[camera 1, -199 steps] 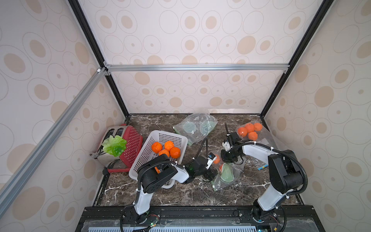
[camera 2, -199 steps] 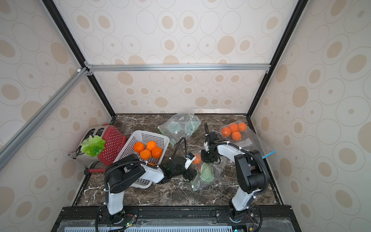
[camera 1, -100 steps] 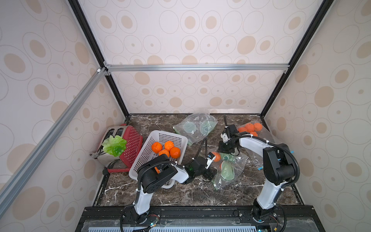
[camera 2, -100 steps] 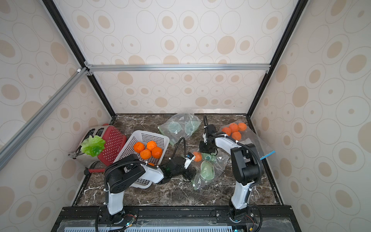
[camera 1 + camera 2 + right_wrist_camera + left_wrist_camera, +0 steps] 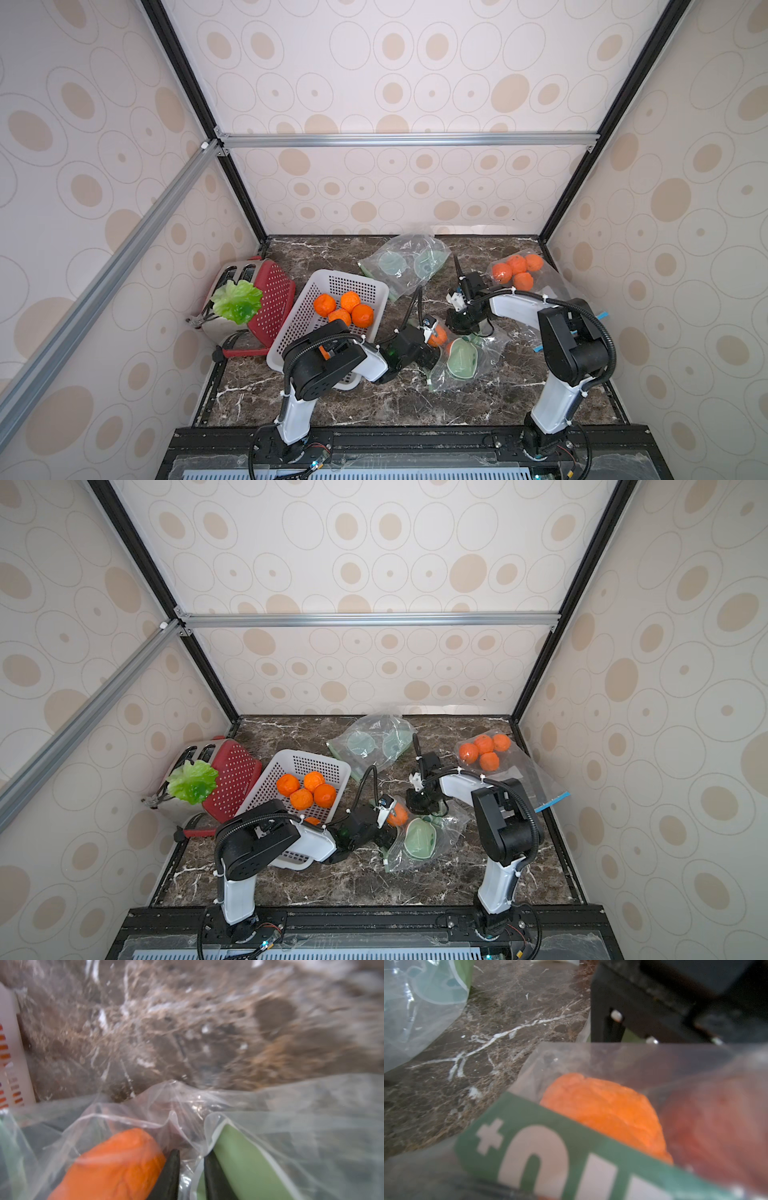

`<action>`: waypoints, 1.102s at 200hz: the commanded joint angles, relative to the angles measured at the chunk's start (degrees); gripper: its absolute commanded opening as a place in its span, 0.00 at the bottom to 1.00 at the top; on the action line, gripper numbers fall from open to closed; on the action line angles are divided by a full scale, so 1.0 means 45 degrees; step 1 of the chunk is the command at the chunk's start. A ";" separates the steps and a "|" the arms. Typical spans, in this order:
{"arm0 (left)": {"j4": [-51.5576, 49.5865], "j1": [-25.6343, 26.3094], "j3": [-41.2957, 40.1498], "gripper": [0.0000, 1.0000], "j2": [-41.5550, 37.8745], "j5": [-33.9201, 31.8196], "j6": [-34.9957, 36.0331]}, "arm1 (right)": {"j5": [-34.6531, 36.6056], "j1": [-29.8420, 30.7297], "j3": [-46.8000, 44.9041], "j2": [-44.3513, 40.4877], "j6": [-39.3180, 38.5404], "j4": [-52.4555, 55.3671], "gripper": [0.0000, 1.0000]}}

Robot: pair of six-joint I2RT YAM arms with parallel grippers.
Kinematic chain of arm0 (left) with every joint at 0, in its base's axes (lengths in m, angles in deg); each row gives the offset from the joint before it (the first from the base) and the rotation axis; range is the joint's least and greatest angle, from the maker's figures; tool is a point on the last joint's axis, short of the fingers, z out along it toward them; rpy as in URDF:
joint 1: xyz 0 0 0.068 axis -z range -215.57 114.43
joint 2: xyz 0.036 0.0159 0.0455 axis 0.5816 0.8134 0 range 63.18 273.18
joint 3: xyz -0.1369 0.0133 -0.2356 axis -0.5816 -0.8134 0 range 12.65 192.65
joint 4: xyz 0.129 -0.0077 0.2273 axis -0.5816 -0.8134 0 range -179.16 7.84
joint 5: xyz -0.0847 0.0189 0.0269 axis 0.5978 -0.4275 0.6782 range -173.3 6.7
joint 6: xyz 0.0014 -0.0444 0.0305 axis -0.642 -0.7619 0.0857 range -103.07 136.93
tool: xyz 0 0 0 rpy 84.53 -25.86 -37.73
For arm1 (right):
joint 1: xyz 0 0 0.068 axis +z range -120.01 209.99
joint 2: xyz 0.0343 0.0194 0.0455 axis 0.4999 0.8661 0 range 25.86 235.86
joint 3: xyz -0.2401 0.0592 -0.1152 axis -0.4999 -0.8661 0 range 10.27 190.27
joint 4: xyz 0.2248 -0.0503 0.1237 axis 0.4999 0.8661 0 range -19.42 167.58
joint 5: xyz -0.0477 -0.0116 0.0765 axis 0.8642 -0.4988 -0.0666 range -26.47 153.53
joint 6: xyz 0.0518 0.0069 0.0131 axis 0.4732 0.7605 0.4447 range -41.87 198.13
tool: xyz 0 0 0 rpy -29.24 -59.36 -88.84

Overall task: Open the zip-top bag and take out the orange
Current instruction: Pick up the orange from the zipper food storage bag.

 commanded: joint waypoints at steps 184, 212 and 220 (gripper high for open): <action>0.0510 -0.0118 -0.0271 0.48 -0.1271 0.0022 -0.0055 | 0.0606 0.0070 -0.0337 -0.0214 -0.0099 0.0341 0.22; -0.0695 -0.0123 -0.0535 0.42 -0.2098 0.0657 -0.0453 | 0.0831 -0.0286 -0.0598 -0.0616 0.0211 0.0008 0.22; -0.1145 -0.0120 -0.0610 0.41 -0.2412 0.0744 -0.0653 | 0.0951 -0.0376 -0.0615 -0.0704 0.0271 0.0014 0.22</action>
